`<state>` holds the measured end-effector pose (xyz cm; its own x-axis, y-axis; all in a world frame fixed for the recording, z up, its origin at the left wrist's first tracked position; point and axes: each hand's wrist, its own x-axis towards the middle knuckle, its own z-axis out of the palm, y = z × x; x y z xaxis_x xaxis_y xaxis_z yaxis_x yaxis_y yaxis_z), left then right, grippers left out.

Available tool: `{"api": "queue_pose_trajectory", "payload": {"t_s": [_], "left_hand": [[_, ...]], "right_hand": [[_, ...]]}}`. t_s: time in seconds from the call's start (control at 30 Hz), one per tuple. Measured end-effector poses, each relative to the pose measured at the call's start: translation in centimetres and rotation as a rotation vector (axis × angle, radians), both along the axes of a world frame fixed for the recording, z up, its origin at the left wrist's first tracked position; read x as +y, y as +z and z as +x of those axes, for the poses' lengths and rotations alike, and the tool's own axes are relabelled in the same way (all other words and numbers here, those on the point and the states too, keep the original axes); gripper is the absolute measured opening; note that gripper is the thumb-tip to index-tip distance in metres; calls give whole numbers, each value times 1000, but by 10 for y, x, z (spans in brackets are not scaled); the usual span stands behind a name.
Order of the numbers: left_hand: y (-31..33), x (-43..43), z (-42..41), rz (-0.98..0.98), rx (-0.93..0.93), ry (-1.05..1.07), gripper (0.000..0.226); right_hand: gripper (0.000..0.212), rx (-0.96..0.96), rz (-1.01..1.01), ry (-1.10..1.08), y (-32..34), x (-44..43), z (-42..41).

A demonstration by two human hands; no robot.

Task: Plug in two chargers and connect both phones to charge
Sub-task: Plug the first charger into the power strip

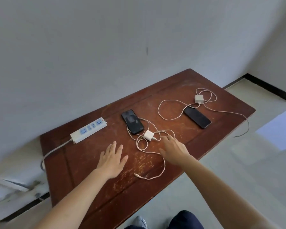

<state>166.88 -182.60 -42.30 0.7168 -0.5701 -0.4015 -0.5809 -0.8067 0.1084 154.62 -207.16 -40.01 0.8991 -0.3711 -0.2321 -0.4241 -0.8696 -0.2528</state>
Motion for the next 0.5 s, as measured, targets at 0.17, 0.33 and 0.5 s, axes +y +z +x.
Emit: {"api": "queue_pose_trajectory", "payload": {"t_s": [0.17,0.33,0.5], "left_hand": [[-34,-35,20,70,63,78,68],[-52,-55,16,186,144,232,64],[-40,-103,36,138,41,521,61]], "right_hand": [[55,5,87,63,-35,-30,49],[61,4,114,189,-61,-48,86],[65,52,115,341,-84,-66,103]]}}
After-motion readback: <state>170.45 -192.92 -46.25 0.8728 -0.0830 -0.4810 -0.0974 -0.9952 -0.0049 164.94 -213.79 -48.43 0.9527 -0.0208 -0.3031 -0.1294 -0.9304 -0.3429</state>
